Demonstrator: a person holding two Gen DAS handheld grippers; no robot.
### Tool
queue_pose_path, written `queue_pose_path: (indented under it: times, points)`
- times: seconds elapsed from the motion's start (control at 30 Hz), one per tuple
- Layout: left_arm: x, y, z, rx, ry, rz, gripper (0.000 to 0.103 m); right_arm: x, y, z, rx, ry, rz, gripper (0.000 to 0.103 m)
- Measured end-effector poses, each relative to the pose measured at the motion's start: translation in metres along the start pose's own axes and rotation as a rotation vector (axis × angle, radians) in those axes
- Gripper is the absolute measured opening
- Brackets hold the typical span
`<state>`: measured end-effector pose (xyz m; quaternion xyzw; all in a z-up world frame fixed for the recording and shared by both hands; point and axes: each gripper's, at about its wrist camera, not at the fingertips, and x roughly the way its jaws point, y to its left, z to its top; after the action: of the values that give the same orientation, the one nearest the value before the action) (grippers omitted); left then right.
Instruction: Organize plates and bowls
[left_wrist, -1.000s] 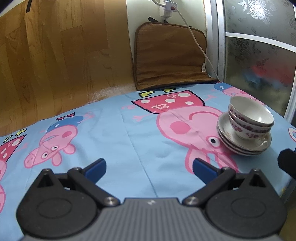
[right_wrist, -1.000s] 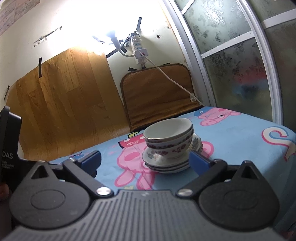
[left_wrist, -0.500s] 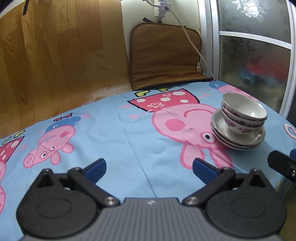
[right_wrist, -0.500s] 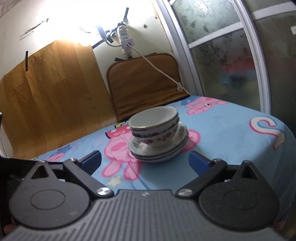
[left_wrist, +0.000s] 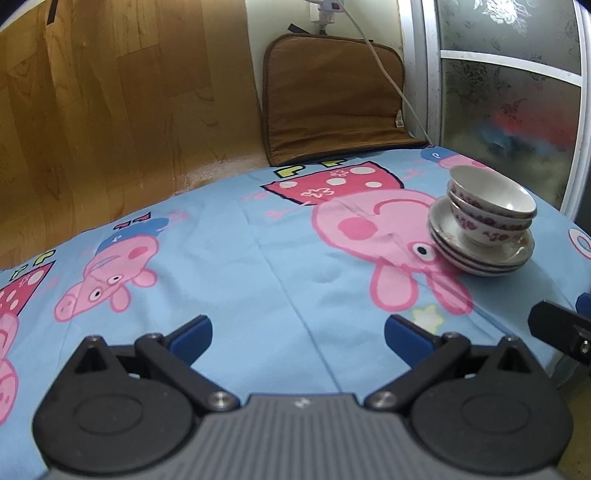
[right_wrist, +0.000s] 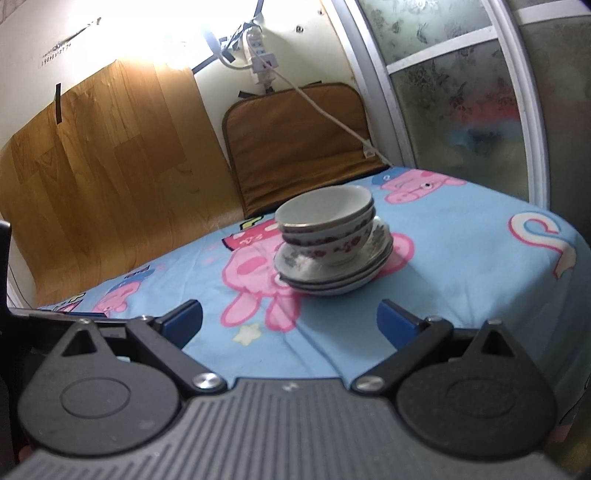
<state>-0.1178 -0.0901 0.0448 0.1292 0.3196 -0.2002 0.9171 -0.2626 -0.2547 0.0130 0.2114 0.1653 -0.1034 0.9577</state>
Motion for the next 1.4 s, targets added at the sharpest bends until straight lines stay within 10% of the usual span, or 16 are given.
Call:
queue_pose_path:
  times: [1.4]
  points:
    - [-0.005,0.016,-0.012,0.035,-0.002,0.033,0.103,0.001,0.022,-0.009,0.056,-0.03,-0.068,0.103]
